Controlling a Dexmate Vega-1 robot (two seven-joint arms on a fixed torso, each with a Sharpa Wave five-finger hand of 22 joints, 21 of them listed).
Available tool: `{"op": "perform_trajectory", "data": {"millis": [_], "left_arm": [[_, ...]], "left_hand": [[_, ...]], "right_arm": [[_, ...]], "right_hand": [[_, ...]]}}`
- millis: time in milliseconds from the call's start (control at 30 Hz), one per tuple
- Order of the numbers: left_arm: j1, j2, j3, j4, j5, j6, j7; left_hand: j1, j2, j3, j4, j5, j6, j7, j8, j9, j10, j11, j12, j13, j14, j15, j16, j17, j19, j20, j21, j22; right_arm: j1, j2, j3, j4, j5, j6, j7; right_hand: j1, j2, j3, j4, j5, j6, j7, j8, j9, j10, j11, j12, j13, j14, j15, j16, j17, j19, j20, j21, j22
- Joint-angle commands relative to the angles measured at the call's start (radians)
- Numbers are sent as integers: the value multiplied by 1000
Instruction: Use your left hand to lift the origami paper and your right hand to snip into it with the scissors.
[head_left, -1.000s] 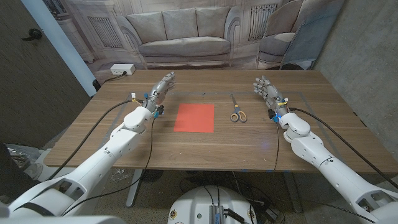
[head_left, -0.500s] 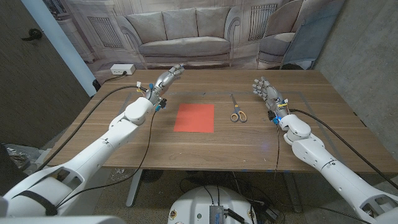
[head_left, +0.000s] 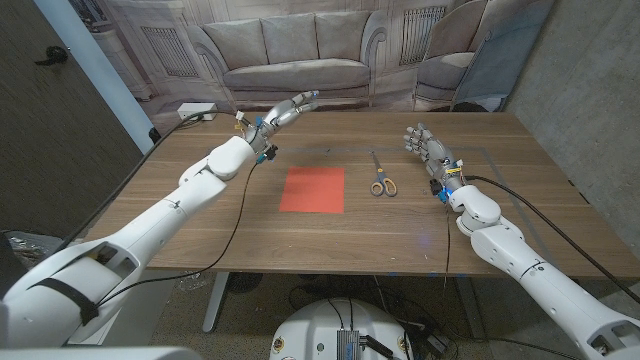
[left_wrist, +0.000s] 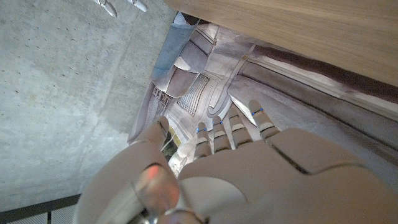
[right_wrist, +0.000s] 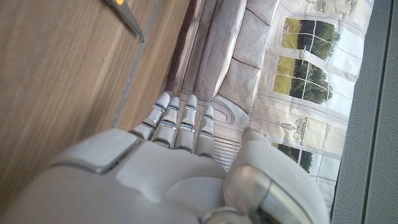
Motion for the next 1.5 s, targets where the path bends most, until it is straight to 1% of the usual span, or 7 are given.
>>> {"op": "perform_trajectory", "data": {"millis": [33, 267, 467, 733, 967, 1367, 1500], "left_arm": [[-109, 3, 63, -25, 128, -36, -95], [-159, 11, 91, -52, 214, -30, -135], [-201, 14, 109, -76, 271, -23, -169], [-256, 1, 134, -94, 374, -16, -177], [-306, -26, 166, -92, 455, -25, -180], [-431, -90, 257, -64, 605, -41, -237], [-463, -105, 285, -51, 663, -54, -235]], "left_hand": [[14, 0, 10, -1, 1, 1, -6, -5, 1, -10, -5, -9, 4, -8, -3, -7, 2, 3, -7, 1, 5], [39, -2, 25, -20, 2, 20, -5, -2, 2, -5, -16, -12, 4, -16, -7, -15, -1, 2, -11, -2, 5], [74, -3, 42, -46, 3, 28, 6, -4, 3, -7, -11, -17, 5, -25, -8, -23, -3, -3, -6, -7, 5], [146, -17, 69, -106, 0, 80, 1, 6, 4, 21, -28, -14, 5, -22, -18, -30, -9, 6, -13, -9, 5], [223, -34, 80, -160, -3, 151, -10, 20, 5, 75, -60, -5, 4, 6, -40, -26, -13, 35, -24, -3, 5], [339, -70, 82, -189, -1, 182, -20, 18, 4, 107, -67, -7, 3, 22, -49, -28, -16, 57, -33, -3, 2], [421, -99, 77, -188, 0, 211, -31, 21, 5, 120, -103, -12, 4, 25, -61, -30, -16, 65, -40, -6, 2]], "right_arm": [[-33, -15, 2, -49, -27, 20, -18], [-48, -17, 5, -63, -39, 36, -26], [-57, -27, 8, -93, -80, 32, -64], [-71, -58, 16, -156, -136, 9, -106], [-87, -72, 25, -189, -164, 13, -121], [-120, -77, 44, -225, -192, 18, -153], [-129, -78, 49, -234, -206, 20, -165]], "right_hand": [[0, -8, 6, 1, 2, 9, 0, 2, 1, 10, 1, 4, 1, 6, -1, 3, 2, -1, 13, -3, 2], [-1, -10, 7, 2, 1, 11, 0, 1, 1, 11, -1, 4, 1, 8, 2, 3, 2, 0, 14, -4, 2], [-2, -11, 8, 1, 1, 13, 0, 1, 1, 12, 0, 3, 1, 9, 3, 2, 2, 1, 15, -5, 2], [-1, -13, 10, 0, 1, 14, -1, -1, 2, 12, 2, 2, 1, 8, 0, 0, 2, 2, 16, -6, 2], [0, -13, 13, -3, 1, 16, -2, -2, 2, 14, 0, 1, 1, 8, -1, -1, 1, 3, 16, -7, 2], [2, -15, 17, -5, 2, 19, -2, -4, 2, 15, -4, -1, 1, 9, -2, -3, 1, 4, 17, -10, 2], [2, -15, 18, -6, 2, 19, -2, -4, 2, 15, -3, -1, 1, 10, -2, -3, 1, 4, 18, -10, 2]]}}
